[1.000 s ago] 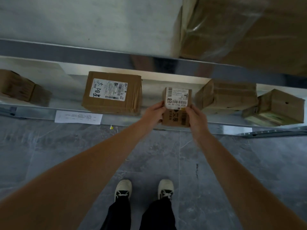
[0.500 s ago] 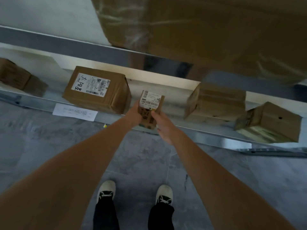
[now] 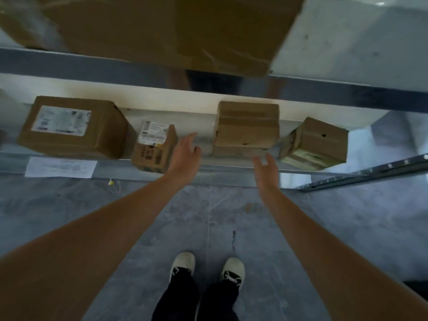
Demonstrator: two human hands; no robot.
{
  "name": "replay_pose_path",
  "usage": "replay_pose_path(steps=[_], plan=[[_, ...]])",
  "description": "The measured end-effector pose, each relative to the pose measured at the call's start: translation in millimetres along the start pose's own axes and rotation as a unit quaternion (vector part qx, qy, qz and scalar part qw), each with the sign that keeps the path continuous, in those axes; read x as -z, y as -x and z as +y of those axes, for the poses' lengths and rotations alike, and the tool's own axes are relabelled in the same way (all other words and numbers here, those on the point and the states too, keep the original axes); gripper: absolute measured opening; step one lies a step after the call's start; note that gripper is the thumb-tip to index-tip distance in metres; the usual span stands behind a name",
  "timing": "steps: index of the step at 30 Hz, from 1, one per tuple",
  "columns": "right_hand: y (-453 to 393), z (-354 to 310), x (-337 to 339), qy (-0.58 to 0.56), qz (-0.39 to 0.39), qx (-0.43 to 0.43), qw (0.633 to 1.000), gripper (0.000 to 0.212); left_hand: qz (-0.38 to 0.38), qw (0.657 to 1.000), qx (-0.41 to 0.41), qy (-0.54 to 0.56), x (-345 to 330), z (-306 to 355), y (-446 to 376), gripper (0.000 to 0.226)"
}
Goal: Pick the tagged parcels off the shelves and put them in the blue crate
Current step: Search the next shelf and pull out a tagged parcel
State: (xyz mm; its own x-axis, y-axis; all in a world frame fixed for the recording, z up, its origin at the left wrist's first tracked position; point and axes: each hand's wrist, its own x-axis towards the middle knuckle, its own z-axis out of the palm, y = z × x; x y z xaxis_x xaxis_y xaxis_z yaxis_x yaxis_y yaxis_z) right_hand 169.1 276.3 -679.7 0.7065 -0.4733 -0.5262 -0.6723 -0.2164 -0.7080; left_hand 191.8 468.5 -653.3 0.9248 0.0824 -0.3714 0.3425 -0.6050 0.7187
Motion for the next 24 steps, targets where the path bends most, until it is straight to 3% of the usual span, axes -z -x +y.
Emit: replay_pose_path(steps=[4,7,11,15,18,21,24], plan=[[-36,9,30,-0.044,0.017,0.031,0.998,0.065,-0.047,0.983,0.128,0.12,-37,24,-18,0.054],[-65,4,41,-0.095,-0.01,0.033,0.995,0.063,-0.057,0.976,0.156,0.137,-57,32,-37,0.058],[-101,-4,52,-0.071,-0.083,0.006,0.994,0.066,-0.049,0.971,0.187,0.14,-73,41,-53,0.057],[-109,-9,60,-0.042,-0.165,0.012,0.985,0.044,-0.082,0.959,0.192,0.193,-83,45,-54,0.061],[-99,-2,77,-0.065,-0.15,0.043,0.986,0.041,-0.012,0.938,0.197,0.285,-86,56,-40,0.064],[-88,-1,97,-0.113,-0.151,0.027,0.982,0.038,0.02,0.912,0.192,0.361,-77,69,-27,0.054],[-77,-8,114,-0.178,-0.169,-0.017,0.969,0.052,0.049,0.903,0.204,0.375,-65,78,-17,0.047]])
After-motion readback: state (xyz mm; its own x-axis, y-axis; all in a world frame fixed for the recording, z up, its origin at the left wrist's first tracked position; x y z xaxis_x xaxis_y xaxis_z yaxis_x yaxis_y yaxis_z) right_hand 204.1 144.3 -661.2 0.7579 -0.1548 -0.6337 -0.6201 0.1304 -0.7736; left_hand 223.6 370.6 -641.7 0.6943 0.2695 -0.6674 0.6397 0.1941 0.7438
